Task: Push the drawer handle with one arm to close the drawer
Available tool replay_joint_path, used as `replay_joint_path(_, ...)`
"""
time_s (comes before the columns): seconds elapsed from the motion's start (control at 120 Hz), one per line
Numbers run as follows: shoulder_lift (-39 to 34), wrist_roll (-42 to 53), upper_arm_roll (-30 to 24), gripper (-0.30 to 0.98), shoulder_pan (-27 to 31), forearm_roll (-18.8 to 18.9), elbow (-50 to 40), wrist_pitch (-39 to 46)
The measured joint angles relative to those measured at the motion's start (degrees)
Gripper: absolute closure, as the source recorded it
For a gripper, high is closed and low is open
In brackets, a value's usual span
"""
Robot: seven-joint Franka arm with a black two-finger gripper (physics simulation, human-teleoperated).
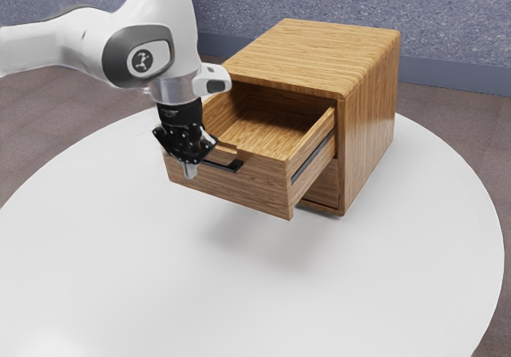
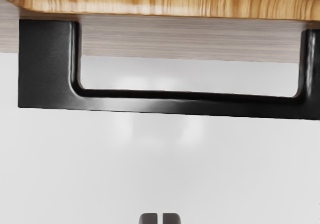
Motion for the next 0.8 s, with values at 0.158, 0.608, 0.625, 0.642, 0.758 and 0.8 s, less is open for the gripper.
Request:
replay_joint_path(0.158,1.45,0.24,0.03,0.79,-2.09,0.87,1.16,0.66)
replay_joint_path(0.608,6.07,0.59,0.56,0.79,-3.16,2.92,3.75,3.97)
replay_joint_path(0.625,6.31,0.6,0.58,0.79,-3.04,2.94,3.78,4.08)
replay_joint_path(0.642,6.53,0.61,0.61,0.79,-2.89,3.04,3.81,4.17)
replay_joint_path(0.758,7.22,0.69,0.74,0.79,-1.08,3.7,3.94,4.96)
replay_joint_path(0.8,7.68,0.71,0.7,0.79,-0.45,4.25,5.1,5.29)
